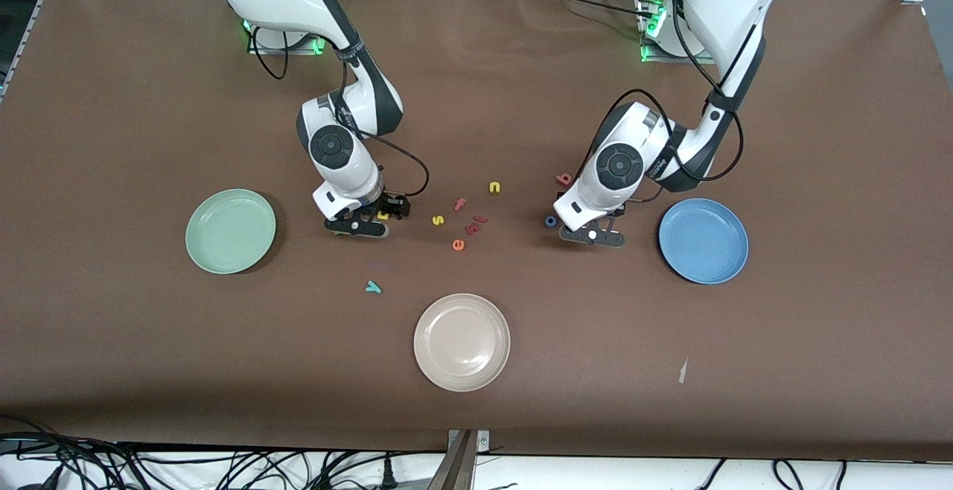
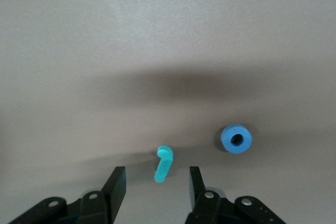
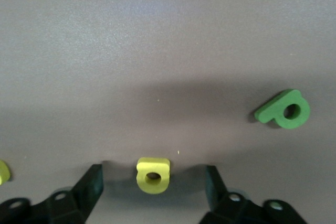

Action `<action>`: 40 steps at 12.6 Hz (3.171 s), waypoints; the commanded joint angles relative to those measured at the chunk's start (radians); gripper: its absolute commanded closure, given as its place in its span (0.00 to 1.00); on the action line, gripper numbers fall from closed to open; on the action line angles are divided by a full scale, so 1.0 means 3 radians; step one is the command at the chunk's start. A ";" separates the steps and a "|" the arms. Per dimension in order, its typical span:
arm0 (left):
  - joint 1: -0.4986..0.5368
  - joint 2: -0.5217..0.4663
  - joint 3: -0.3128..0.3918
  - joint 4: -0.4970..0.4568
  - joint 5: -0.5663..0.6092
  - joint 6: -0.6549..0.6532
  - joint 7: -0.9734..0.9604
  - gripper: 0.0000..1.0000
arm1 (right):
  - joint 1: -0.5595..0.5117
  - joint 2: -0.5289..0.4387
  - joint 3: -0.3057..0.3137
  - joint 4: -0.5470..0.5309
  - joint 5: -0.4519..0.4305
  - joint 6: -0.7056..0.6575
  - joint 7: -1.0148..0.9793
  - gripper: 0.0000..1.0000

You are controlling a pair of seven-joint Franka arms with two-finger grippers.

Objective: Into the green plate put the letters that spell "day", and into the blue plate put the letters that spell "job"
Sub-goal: 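Grasp the yellow letter with the right gripper while the left gripper grasps the cyan one, then drop the yellow letter on the green plate while the left gripper drops cyan on blue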

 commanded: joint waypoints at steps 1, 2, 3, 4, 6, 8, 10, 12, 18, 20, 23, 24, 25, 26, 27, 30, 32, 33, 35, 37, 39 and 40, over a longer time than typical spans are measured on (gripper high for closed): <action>-0.0003 0.0059 0.0020 -0.0036 0.0097 0.0144 0.0003 0.43 | -0.0037 0.0062 0.0040 0.0072 0.0086 0.0042 -0.0177 0.41; -0.0002 0.0059 0.0020 -0.0031 0.0092 0.0144 0.0003 0.43 | -0.0042 0.0062 0.0040 0.0072 0.0096 0.0042 -0.0223 0.57; -0.0017 0.0064 0.0026 -0.0031 0.0097 0.0149 0.0003 0.43 | -0.0042 0.0062 0.0040 0.0072 0.0096 0.0042 -0.0229 0.72; -0.0013 0.0074 0.0026 -0.0036 0.0097 0.0149 0.0003 0.43 | -0.0042 0.0062 0.0040 0.0072 0.0106 0.0042 -0.0229 0.84; -0.0018 0.0059 0.0026 -0.0082 0.0097 0.0134 0.0003 0.44 | -0.0042 0.0062 0.0040 0.0072 0.0112 0.0042 -0.0229 1.00; -0.0023 0.0079 0.0026 -0.0077 0.0097 0.0144 0.0003 0.47 | -0.0073 0.0031 0.0035 0.0179 0.0122 -0.0090 -0.0249 1.00; -0.0023 0.0105 0.0026 -0.0072 0.0102 0.0159 0.0003 0.52 | -0.0282 -0.0010 0.0015 0.0561 0.0142 -0.0824 -0.0483 1.00; -0.0023 0.0105 0.0026 -0.0072 0.0097 0.0185 0.0003 0.82 | -0.0502 -0.0152 -0.0006 0.0660 0.0142 -0.1195 -0.0759 1.00; 0.0003 0.0075 0.0026 -0.0052 0.0102 0.0206 0.0019 1.00 | -0.0569 -0.0347 -0.0680 0.0635 0.0142 -0.1727 -0.1461 1.00; 0.0043 -0.0109 0.0051 -0.0001 0.0097 -0.0110 0.0034 1.00 | -0.0569 -0.0347 -0.0915 0.0594 0.0142 -0.1799 -0.1471 1.00; 0.0319 -0.0293 0.0051 0.0102 0.0097 -0.0464 0.0491 1.00 | -0.0676 -0.0296 -0.1110 0.0431 0.0158 -0.1682 -0.1629 1.00; 0.0512 -0.0334 0.0046 0.0102 0.0097 -0.0490 0.0768 1.00 | -0.0727 -0.0311 -0.1110 0.0319 0.0163 -0.1560 -0.1701 1.00; 0.0706 -0.0365 0.0031 0.0102 0.0097 -0.0490 0.1074 1.00 | -0.0728 -0.0362 -0.1110 0.0145 0.0168 -0.1397 -0.1737 1.00; 0.0800 -0.0370 0.0036 0.0102 0.0097 -0.0490 0.1315 1.00 | -0.0728 -0.0439 -0.1110 -0.0069 0.0168 -0.1157 -0.1737 1.00; 0.0917 -0.0365 0.0041 0.0102 0.0097 -0.0490 0.1480 1.00 | -0.0728 -0.0536 -0.1110 -0.0304 0.0163 -0.0897 -0.1778 1.00; 0.1204 -0.0223 0.0046 0.0087 0.0102 -0.0460 0.1965 1.00 | -0.0753 -0.0618 -0.1120 -0.0399 0.0178 -0.0776 -0.1850 0.01; 0.1377 -0.0115 0.0051 0.0087 0.0112 -0.0394 0.2094 0.99 | -0.0768 -0.0608 -0.1120 -0.0266 0.0275 -0.0985 -0.1829 0.00; 0.1429 -0.0054 0.0046 0.0081 0.0168 -0.0358 0.2130 0.97 | -0.0758 -0.0593 -0.1110 -0.0189 0.0336 -0.1062 -0.1743 0.00; 0.1399 0.0053 0.0046 0.0061 0.0199 -0.0291 0.2131 0.53 | -0.0712 -0.0578 -0.1019 -0.0102 0.0362 -0.1068 -0.1208 0.00; 0.1399 0.0034 0.0046 0.0086 0.0199 -0.0337 0.2151 0.00 | -0.0702 -0.0547 -0.0835 -0.0071 0.0433 -0.0997 -0.0580 0.00; 0.1409 -0.0053 0.0031 0.0102 0.0194 -0.0373 0.2131 0.00 | -0.0656 -0.0491 -0.0656 0.0005 0.0510 -0.0930 0.0059 0.00; 0.1384 -0.0145 0.0021 0.0107 0.0194 -0.0444 0.2095 0.00 | -0.0575 -0.0465 -0.0620 0.0021 0.0511 -0.0859 0.0371 0.00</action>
